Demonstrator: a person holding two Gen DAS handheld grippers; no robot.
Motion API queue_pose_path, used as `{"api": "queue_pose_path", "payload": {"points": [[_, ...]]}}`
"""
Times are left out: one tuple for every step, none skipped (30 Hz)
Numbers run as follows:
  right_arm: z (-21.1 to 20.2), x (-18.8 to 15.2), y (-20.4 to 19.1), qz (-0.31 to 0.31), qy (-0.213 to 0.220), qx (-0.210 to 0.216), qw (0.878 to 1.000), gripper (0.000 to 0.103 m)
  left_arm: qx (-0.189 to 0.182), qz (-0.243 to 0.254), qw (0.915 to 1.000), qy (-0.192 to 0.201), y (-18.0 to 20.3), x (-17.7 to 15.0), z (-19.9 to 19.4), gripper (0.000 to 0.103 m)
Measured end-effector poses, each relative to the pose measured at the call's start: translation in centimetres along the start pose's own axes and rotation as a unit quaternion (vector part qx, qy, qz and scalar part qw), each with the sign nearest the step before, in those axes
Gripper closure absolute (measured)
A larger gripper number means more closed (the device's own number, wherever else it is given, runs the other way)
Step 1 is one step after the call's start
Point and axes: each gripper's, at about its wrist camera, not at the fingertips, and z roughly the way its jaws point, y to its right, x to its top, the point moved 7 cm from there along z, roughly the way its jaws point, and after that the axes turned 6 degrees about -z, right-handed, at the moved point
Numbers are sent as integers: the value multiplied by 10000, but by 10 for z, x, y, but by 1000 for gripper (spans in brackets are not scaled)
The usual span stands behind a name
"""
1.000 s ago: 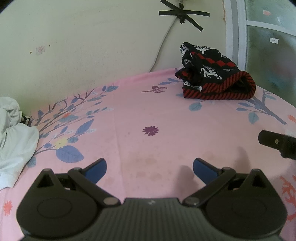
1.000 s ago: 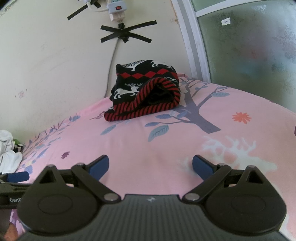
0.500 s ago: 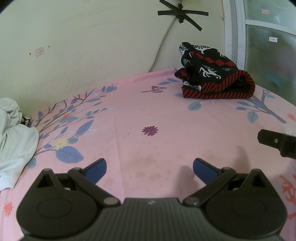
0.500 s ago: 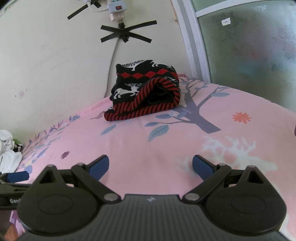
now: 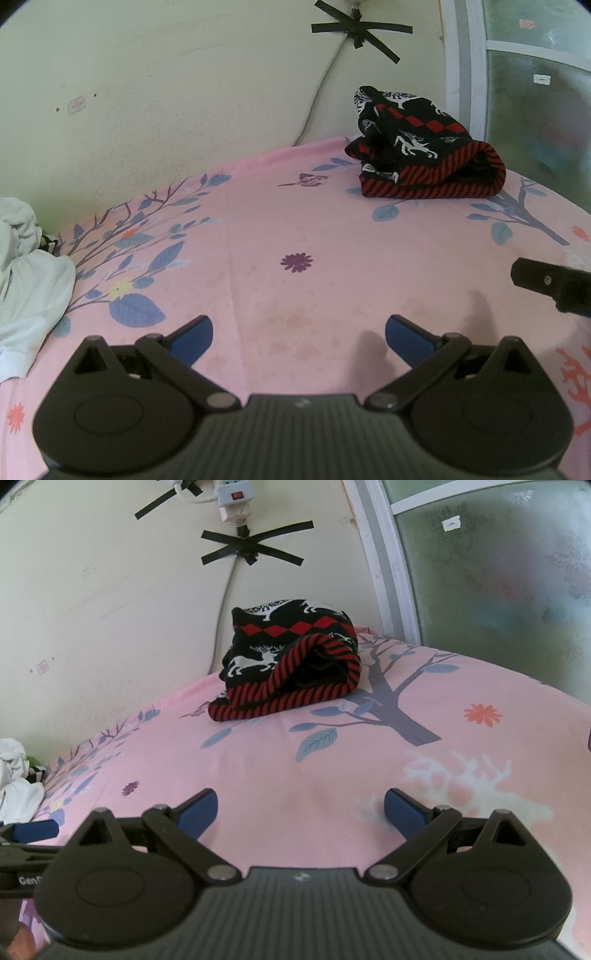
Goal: Fold small clothes
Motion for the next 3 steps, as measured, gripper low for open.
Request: {"api": "queue_pose_path", "payload": {"points": [[0, 0, 0, 1, 0, 1, 10000, 12, -8, 0, 10000, -9, 0, 0, 0, 0], [0, 0, 0, 2, 1, 2, 10000, 12, -26, -7, 10000, -18, -1, 0, 0, 0], [0, 0, 0, 1, 1, 2, 10000, 12, -50, -14, 10000, -27, -1, 0, 0, 0]]}}
